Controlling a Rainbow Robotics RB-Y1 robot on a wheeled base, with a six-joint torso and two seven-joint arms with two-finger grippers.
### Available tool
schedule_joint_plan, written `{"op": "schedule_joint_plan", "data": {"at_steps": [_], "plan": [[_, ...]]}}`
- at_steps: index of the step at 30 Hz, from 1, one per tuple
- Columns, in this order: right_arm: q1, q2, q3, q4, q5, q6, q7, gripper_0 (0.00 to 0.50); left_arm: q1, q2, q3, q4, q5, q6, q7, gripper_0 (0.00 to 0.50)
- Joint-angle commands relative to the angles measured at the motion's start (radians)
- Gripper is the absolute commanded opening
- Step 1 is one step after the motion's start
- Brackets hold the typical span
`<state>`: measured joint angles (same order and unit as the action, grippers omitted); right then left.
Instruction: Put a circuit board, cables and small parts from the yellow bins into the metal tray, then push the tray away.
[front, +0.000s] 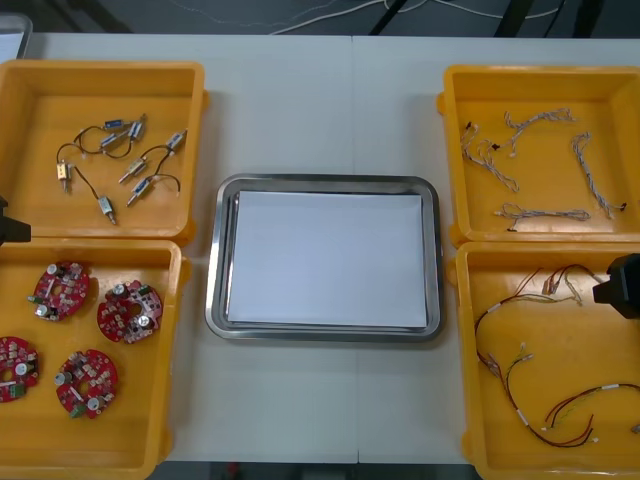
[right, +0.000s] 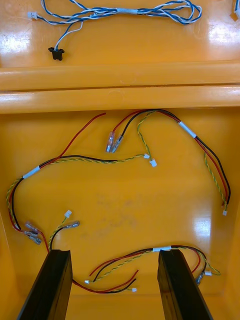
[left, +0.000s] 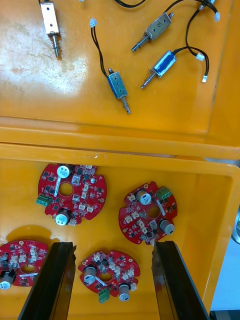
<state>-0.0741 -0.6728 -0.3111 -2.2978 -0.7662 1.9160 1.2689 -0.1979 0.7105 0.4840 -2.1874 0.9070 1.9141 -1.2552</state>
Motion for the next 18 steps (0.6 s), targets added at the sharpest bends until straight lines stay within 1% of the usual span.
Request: {"op": "schedule_joint_plan", "data": {"at_steps": [1,18], "plan": [[0.011,0.010,0.009,-0.026,0.007,0.004,-0.025,0.500,-0.015,0.044,0.007,-0.028,0.009,0.006,-0.012,0.456],[0.011,0.010,0.009,-0.026,0.007,0.004,-0.025,0.500,-0.015,0.044,0.007,-0.028,0.009,0.006,-0.012,0.456]]}}
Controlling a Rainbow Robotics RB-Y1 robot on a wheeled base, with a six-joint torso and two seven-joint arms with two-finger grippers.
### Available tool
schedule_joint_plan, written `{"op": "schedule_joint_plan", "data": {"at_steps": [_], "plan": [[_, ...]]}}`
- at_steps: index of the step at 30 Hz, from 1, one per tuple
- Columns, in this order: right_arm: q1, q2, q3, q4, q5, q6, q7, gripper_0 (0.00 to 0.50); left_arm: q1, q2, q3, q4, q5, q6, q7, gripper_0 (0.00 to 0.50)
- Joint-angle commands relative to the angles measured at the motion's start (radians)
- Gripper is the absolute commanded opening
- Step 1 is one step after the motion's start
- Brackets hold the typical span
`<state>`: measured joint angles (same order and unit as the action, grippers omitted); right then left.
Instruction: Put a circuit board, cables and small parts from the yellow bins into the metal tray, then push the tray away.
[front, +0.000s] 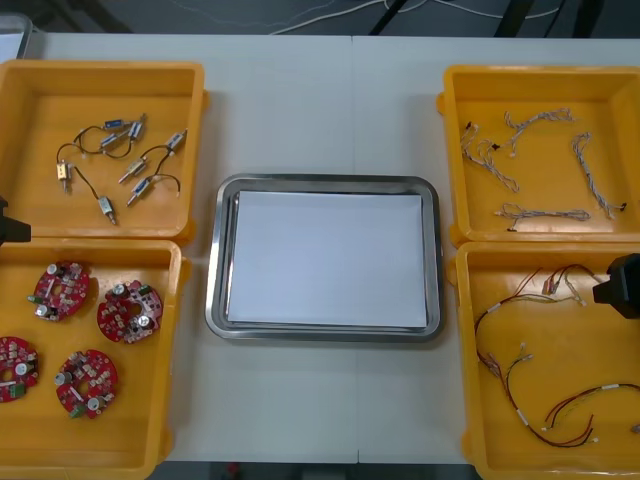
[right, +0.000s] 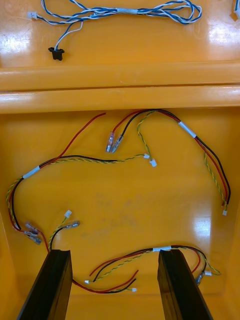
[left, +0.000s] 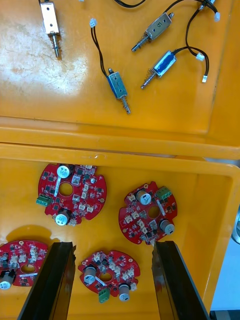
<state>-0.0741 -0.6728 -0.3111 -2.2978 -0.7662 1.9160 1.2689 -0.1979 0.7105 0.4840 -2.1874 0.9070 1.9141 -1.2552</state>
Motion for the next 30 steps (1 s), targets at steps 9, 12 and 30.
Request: {"op": "schedule_joint_plan", "data": {"at_steps": [9,12,30], "plan": [[0.011,0.010,0.009,-0.026,0.007,0.004,-0.025,0.500,-0.015,0.044,0.007,-0.028,0.009,0.006,-0.012,0.456],[0.011,0.010,0.009,-0.026,0.007,0.004,-0.025,0.500,-0.015,0.044,0.007,-0.028,0.009,0.006,-0.012,0.456],[0.011,0.010,0.009,-0.026,0.007,0.004,-0.025,0.500,-0.015,0.044,0.007,-0.028,0.009,0.006,-0.012,0.456]]}}
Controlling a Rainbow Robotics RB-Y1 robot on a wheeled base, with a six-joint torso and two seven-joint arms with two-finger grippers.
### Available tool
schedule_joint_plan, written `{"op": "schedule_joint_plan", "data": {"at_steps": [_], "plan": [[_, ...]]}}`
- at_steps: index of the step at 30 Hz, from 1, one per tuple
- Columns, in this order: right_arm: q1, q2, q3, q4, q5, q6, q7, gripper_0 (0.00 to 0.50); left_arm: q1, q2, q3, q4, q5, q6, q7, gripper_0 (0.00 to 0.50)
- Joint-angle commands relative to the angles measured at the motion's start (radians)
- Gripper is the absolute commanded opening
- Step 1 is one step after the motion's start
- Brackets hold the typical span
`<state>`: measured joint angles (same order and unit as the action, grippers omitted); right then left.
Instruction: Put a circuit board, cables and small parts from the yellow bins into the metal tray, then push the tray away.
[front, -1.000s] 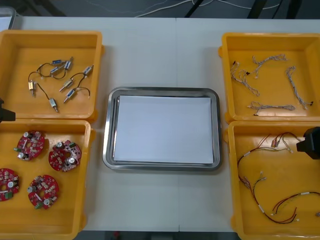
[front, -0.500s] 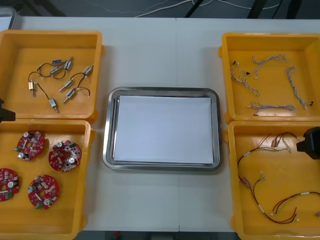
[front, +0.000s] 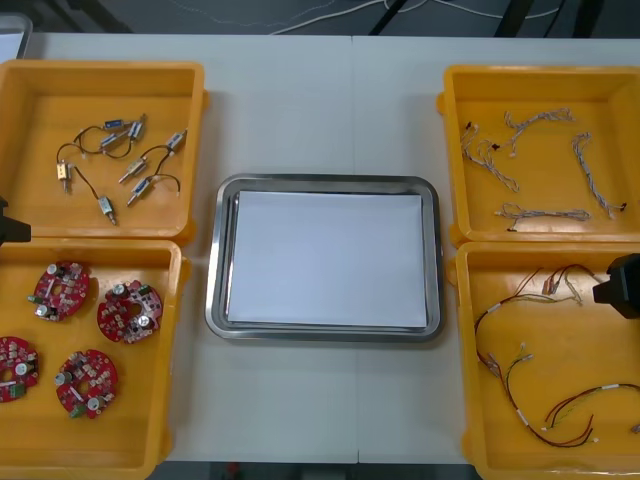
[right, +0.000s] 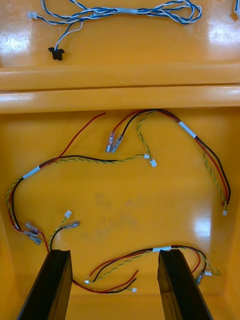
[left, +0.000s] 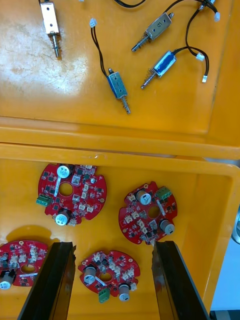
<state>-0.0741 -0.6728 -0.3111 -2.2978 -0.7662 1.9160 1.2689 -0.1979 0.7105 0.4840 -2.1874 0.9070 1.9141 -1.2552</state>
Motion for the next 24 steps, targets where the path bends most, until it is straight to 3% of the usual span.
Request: {"op": "schedule_joint_plan", "data": {"at_steps": [1,24], "plan": [[0.011,0.010,0.009,-0.026,0.007,0.004,-0.025,0.500,-0.015,0.044,0.007,-0.028,0.009,0.006,-0.012,0.456],[0.011,0.010,0.009,-0.026,0.007,0.004,-0.025,0.500,-0.015,0.044,0.007,-0.028,0.009,0.006,-0.012,0.456]]}}
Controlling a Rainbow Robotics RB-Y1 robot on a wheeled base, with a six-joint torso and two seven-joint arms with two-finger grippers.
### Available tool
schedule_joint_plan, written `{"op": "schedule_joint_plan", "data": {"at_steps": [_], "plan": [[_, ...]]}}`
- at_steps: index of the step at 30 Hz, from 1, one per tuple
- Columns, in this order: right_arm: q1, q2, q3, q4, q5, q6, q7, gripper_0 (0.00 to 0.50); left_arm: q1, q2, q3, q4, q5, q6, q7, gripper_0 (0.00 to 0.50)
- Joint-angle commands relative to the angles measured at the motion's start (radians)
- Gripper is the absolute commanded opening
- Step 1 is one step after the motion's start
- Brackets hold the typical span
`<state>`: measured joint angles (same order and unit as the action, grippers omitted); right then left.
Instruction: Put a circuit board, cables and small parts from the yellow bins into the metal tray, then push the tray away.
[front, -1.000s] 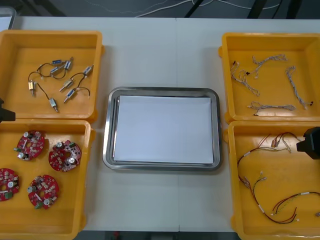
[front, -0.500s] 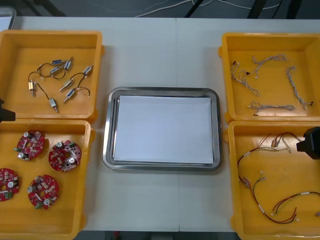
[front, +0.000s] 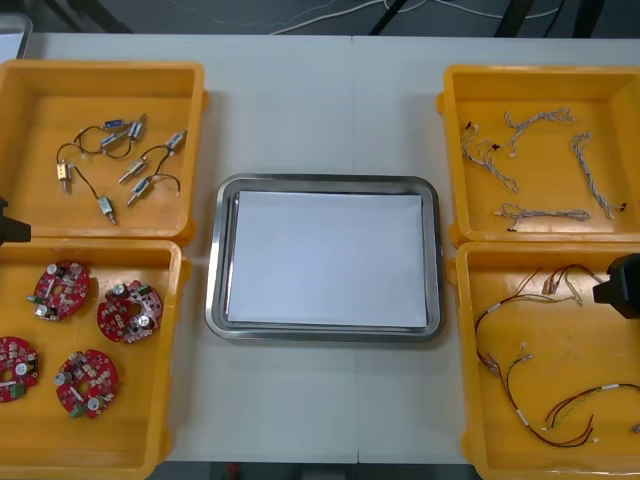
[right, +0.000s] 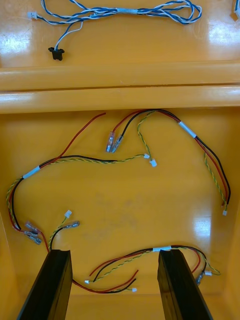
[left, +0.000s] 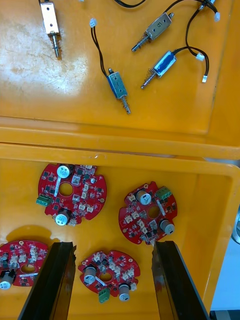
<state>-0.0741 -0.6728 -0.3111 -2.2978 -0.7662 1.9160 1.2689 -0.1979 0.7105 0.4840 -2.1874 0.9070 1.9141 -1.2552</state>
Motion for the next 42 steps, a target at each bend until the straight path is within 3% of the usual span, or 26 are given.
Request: {"op": "schedule_joint_plan", "data": {"at_steps": [1,42], "plan": [[0.011,0.010,0.009,-0.026,0.007,0.004,-0.025,0.500,-0.015,0.044,0.007,-0.028,0.009,0.006,-0.012,0.458],[0.011,0.010,0.009,-0.026,0.007,0.004,-0.025,0.500,-0.015,0.044,0.007,-0.028,0.009,0.006,-0.012,0.456]]}}
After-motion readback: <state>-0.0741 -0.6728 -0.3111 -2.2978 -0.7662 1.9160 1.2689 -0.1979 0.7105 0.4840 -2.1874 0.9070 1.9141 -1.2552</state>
